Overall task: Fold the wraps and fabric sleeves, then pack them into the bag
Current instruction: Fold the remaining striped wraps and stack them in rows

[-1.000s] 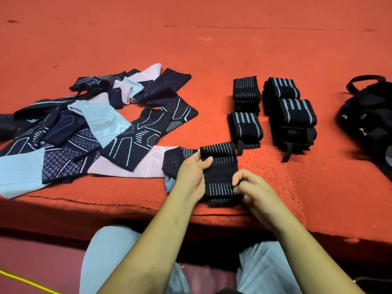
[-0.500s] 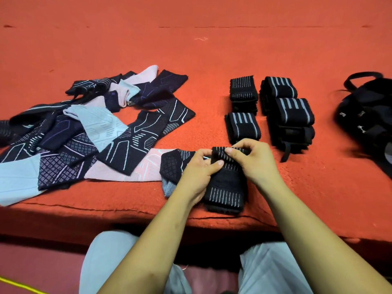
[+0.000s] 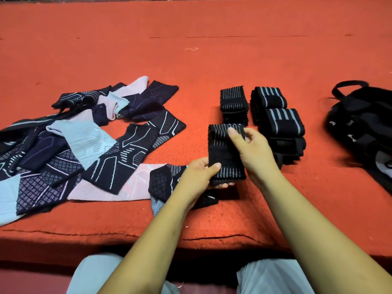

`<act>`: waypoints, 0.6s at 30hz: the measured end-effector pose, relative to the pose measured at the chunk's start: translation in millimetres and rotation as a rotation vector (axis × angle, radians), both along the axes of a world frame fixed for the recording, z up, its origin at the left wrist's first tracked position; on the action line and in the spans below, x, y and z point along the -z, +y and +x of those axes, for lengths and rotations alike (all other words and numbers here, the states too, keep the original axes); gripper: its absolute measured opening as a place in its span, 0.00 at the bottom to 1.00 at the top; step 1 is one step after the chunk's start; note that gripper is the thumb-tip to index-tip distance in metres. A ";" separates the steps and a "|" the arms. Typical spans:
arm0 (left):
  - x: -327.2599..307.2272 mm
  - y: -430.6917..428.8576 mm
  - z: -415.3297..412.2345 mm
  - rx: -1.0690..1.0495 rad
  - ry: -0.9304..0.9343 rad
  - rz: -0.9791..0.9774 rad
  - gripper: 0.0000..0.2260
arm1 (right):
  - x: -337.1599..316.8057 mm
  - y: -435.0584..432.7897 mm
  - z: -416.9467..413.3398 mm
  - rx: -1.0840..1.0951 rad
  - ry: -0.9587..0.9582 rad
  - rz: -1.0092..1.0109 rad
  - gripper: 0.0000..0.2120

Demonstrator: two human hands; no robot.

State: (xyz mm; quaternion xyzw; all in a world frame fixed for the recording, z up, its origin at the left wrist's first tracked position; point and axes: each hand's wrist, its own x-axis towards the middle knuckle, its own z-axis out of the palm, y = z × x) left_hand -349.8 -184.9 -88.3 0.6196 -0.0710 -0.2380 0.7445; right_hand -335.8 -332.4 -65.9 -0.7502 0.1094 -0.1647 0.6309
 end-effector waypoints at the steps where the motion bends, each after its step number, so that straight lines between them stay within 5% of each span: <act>1: -1.3 -0.2 4.2 0.007 -0.009 0.002 0.08 | 2.4 -1.5 0.4 -0.020 0.012 -0.006 0.10; 7: -16.5 -15.4 34.8 0.017 -0.039 0.088 0.02 | -9.9 -12.3 23.4 0.060 -0.059 -0.051 0.11; 18: 28.3 -45.8 99.5 -0.122 -0.315 0.656 0.10 | 22.1 -16.2 71.7 0.168 0.199 -0.630 0.15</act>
